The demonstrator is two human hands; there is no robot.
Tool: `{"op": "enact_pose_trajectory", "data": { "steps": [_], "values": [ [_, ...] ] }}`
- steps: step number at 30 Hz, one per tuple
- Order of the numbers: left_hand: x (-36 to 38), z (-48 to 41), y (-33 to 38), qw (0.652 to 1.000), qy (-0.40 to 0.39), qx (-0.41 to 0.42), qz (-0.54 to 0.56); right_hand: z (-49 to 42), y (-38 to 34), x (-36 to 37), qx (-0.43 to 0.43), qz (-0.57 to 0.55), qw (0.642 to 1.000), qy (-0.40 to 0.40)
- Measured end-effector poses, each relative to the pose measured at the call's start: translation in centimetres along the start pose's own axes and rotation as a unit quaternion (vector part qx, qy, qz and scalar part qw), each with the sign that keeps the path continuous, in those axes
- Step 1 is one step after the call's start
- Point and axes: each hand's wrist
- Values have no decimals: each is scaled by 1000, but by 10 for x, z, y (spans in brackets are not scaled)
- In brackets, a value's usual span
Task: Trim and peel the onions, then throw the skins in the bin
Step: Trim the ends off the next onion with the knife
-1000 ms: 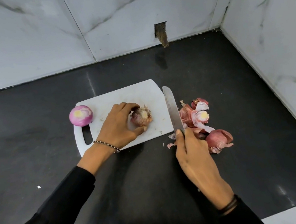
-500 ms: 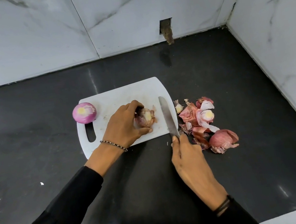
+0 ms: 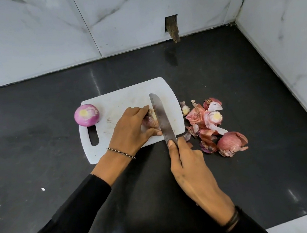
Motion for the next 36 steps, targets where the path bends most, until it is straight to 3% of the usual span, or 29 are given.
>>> {"op": "enact_pose_trajectory", "data": {
  "steps": [3, 9, 23, 36],
  "values": [
    [0, 0, 2, 999, -29, 14, -9, -2, 0, 0, 2, 19, 1000, -6],
    [-2, 4, 13, 998, -16, 17, -62, -3, 0, -2, 6, 41, 999, -13],
    [-16, -17, 40, 982, -104, 31, -152, -13, 1, -14, 63, 127, 989, -44],
    [-17, -20, 55, 969, -105, 8, -224, -13, -7, -3, 107, 173, 978, -42]
  ]
}}
Point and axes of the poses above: each hand's wrist, its own z-axis away from the middle knuckle, its own x-axis out of the palm, y = z × x, and after that the axes turned 12 degrees about -y, right-handed
